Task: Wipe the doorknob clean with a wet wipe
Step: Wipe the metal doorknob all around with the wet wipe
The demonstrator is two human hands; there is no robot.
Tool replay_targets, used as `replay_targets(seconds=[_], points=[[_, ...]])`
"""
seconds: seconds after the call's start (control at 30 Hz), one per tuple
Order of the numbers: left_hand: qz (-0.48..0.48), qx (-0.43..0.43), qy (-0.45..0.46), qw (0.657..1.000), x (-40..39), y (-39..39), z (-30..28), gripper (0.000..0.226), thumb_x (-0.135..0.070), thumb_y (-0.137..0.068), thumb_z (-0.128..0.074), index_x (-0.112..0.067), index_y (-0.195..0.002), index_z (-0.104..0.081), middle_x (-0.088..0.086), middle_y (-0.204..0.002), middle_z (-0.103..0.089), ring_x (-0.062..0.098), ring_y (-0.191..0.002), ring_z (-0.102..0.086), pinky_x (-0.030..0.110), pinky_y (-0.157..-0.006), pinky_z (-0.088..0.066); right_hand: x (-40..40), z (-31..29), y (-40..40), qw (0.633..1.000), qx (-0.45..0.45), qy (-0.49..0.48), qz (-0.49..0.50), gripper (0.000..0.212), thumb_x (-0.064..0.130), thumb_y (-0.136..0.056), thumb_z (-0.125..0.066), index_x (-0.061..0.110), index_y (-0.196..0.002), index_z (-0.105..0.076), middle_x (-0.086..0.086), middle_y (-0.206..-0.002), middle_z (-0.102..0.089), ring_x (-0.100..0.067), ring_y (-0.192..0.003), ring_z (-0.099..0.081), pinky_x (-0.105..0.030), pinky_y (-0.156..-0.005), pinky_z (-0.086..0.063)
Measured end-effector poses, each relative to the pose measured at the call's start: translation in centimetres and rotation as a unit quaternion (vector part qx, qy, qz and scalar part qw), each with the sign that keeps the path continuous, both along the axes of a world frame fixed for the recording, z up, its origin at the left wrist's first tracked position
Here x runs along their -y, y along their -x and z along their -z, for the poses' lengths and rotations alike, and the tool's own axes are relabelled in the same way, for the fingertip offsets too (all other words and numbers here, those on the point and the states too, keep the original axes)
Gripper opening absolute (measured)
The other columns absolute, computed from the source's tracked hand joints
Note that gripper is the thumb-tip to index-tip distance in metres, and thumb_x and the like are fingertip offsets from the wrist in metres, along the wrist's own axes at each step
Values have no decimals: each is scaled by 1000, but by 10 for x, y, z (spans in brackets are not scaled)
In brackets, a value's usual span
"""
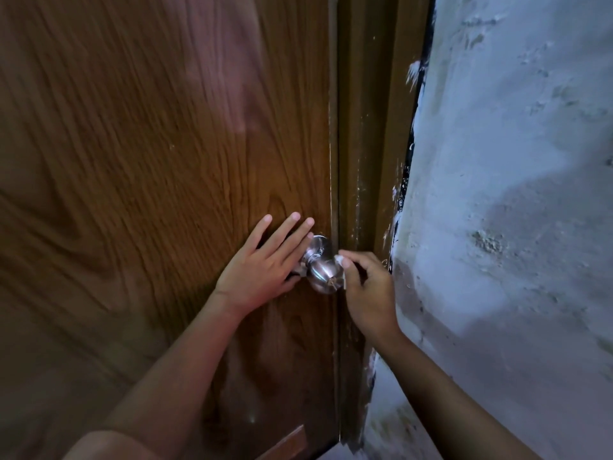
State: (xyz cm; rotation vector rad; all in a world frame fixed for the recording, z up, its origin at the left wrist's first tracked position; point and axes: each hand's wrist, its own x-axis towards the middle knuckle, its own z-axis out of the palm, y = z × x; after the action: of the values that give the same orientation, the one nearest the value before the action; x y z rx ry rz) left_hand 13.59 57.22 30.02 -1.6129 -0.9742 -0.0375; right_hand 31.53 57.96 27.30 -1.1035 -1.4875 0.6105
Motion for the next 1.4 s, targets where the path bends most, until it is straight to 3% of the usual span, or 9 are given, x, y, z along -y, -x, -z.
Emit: replay_targets(seconds=[0.13, 0.33, 0.47, 0.57, 0.7, 0.87, 0.97, 1.07, 1.4], points=[[-6, -4, 2, 1000, 0, 0, 0, 72, -57, -81, -48, -14, -138, -39, 1, -146, -41, 19, -134, -38, 43, -109, -21, 2, -20, 9, 981, 152, -103, -66, 22, 1, -88, -50, 5, -101, -66, -12, -103, -69, -22, -94, -56, -19, -79, -36], [2, -1, -5, 1000, 1, 0, -1, 70, -57, -81, -48, -16, -136, -43, 0, -144, -43, 18, -132, -41, 42, -108, -23, 22, 0, -1, 868, 372, -313, -99, 21, 11, -80, -52, 12, -89, -71, -2, -90, -74, -17, -91, -67, -36, -91, -35], [7, 6, 0, 1000, -1, 1, 1, 70, -57, -81, -50, -15, -137, -42, 1, -145, -42, 18, -133, -39, 42, -109, -22, 24, 11, -16, 922, 248, -291, -62, 18, 5, -79, -57, 10, -88, -71, -4, -89, -74, -18, -89, -63, -28, -83, -38], [4, 9, -2, 1000, -1, 0, 1, 68, -56, -83, -47, -15, -137, -42, 1, -145, -42, 18, -134, -38, 43, -110, -21, 13, -2, -22, 979, 123, -163, 19, 20, -4, -79, -62, 6, -95, -69, -9, -90, -72, -21, -87, -56, -17, -77, -36], [1, 8, -3, 1000, 1, -1, 0, 66, -55, -84, -46, -15, -136, -43, 1, -144, -43, 19, -133, -39, 43, -109, -22, 0, -16, -14, 999, 36, -28, 12, 17, 7, -85, -60, 6, -100, -68, -11, -96, -71, -19, -87, -62, -18, -76, -43], [-10, 7, 10, 1000, 3, -1, -2, 70, -58, -81, -51, -15, -137, -43, 1, -145, -42, 19, -133, -39, 43, -109, -21, 10, -11, -1, 992, 112, -58, -23, 25, -2, -87, -50, 3, -107, -64, -14, -108, -66, -25, -98, -59, -33, -87, -47], [-12, 9, 18, 1000, 3, -1, -4, 71, -57, -80, -51, -15, -137, -42, 2, -145, -42, 20, -133, -39, 43, -109, -21, 23, -2, -7, 970, 169, -164, -66, 28, -14, -77, -57, 1, -99, -67, -15, -103, -69, -25, -98, -59, -25, -89, -44], [-15, 9, 21, 1000, 3, -1, -3, 72, -57, -80, -52, -15, -137, -41, 2, -145, -42, 19, -133, -39, 42, -109, -20, 40, 14, -8, 946, 217, -214, -106, 23, -10, -74, -64, 2, -93, -70, -13, -98, -71, -25, -95, -63, -31, -84, -53], [-30, 9, 29, 999, 18, 11, -9, 88, -64, -68, -62, -13, -137, -41, 0, -145, -41, 18, -134, -30, 41, -108, -21, 12, -16, -13, 993, 79, -86, 18, 20, 0, -85, -57, 1, -103, -65, -14, -102, -67, -16, -93, -59, -11, -80, -38]])
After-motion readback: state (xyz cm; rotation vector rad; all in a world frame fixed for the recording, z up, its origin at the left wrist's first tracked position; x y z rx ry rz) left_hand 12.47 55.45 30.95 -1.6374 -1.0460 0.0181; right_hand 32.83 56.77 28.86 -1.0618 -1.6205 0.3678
